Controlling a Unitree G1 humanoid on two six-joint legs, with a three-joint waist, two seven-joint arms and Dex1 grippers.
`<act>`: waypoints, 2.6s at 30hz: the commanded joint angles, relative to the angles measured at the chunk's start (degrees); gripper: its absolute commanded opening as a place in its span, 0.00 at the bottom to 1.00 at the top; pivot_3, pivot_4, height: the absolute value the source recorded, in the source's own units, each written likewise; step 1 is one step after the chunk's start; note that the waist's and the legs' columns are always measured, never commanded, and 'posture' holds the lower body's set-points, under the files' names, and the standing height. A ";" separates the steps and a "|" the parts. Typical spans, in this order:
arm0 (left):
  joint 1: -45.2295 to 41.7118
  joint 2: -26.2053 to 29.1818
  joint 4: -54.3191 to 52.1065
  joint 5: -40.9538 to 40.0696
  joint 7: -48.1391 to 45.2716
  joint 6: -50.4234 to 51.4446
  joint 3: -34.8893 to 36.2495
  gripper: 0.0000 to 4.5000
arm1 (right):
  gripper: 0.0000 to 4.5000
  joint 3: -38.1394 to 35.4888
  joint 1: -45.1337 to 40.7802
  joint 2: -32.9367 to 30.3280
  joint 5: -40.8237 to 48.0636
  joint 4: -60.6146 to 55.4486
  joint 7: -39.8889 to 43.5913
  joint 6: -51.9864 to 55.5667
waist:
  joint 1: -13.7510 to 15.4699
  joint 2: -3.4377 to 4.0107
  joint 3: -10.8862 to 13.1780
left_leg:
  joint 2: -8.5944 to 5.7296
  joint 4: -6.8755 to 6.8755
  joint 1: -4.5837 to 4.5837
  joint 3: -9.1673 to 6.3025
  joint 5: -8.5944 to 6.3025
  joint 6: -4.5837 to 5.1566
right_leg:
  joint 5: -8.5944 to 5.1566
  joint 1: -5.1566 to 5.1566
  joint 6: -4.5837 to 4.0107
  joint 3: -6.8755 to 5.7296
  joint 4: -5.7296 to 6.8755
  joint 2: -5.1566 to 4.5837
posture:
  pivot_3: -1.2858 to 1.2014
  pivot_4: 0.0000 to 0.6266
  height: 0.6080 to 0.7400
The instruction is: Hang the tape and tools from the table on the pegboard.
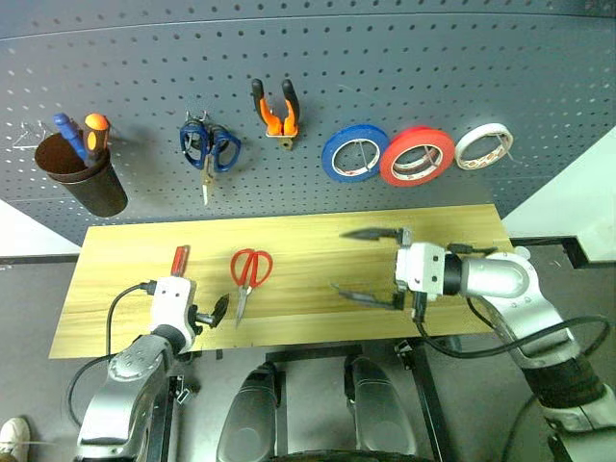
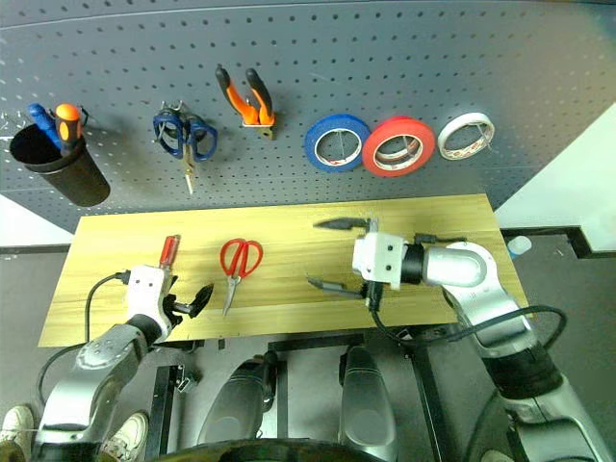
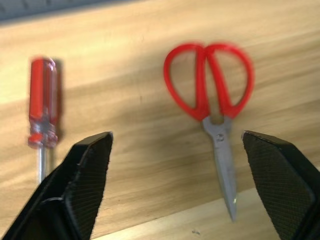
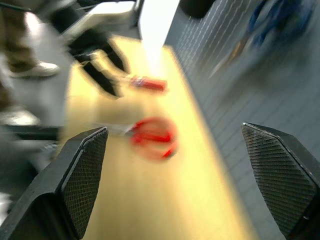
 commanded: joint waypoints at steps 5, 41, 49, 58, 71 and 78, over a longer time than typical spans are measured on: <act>-12.73 -2.45 9.38 4.66 5.24 13.25 -4.43 0.97 | 1.00 -3.78 4.60 0.01 0.33 4.24 0.02 -1.69 | 0.03 -0.21 -0.14 | 0.00 -0.01 0.15 0.01 0.02 -0.03 | 0.13 0.13 0.18 0.00 0.03 0.00 | 0.49 0.31 0.93; -22.88 -4.10 20.83 8.76 2.55 29.37 -11.01 0.32 | 1.00 -3.75 2.94 2.60 -1.40 4.97 -3.75 -1.34 | 0.04 -0.29 -1.99 | -0.01 -0.01 0.50 0.03 0.23 -0.42 | 0.24 0.53 0.34 0.00 0.01 -0.04 | 0.48 0.27 0.93; -23.11 -4.20 21.09 9.23 2.06 28.17 -10.38 0.06 | 1.00 -3.70 3.25 2.76 -1.65 5.21 -4.14 -1.73 | 0.02 -0.14 -2.17 | -0.01 -0.01 0.57 0.03 0.23 -0.42 | 0.24 0.59 0.34 0.00 0.03 -0.04 | 0.48 0.27 0.93; -13.80 2.24 7.85 6.74 -5.08 17.69 -6.49 0.06 | 1.00 -5.48 1.65 5.03 4.84 2.87 -3.68 0.98 | -0.24 -0.16 -2.18 | 0.00 -0.05 0.54 0.03 0.23 -0.42 | 0.25 0.52 0.32 0.01 0.03 -0.04 | 0.48 0.26 0.93; -0.73 -0.65 -0.84 -11.57 -21.15 -24.89 16.20 0.06 | 1.00 -7.48 -5.63 7.61 18.96 -4.64 -2.95 12.85 | 0.65 -0.26 -2.42 | 0.00 0.13 0.30 0.06 0.23 -0.42 | 0.28 0.52 0.06 -0.01 -0.23 -0.10 | 0.49 0.23 0.93; -6.11 -1.51 1.46 -13.94 -20.13 -32.51 18.92 0.06 | 1.00 -7.59 -9.72 8.94 20.18 -5.45 -3.25 14.41 | 0.63 -0.35 -2.64 | -0.01 0.15 0.30 0.10 0.23 -0.41 | 0.38 0.54 0.15 0.00 -0.26 -0.08 | 0.50 0.22 0.93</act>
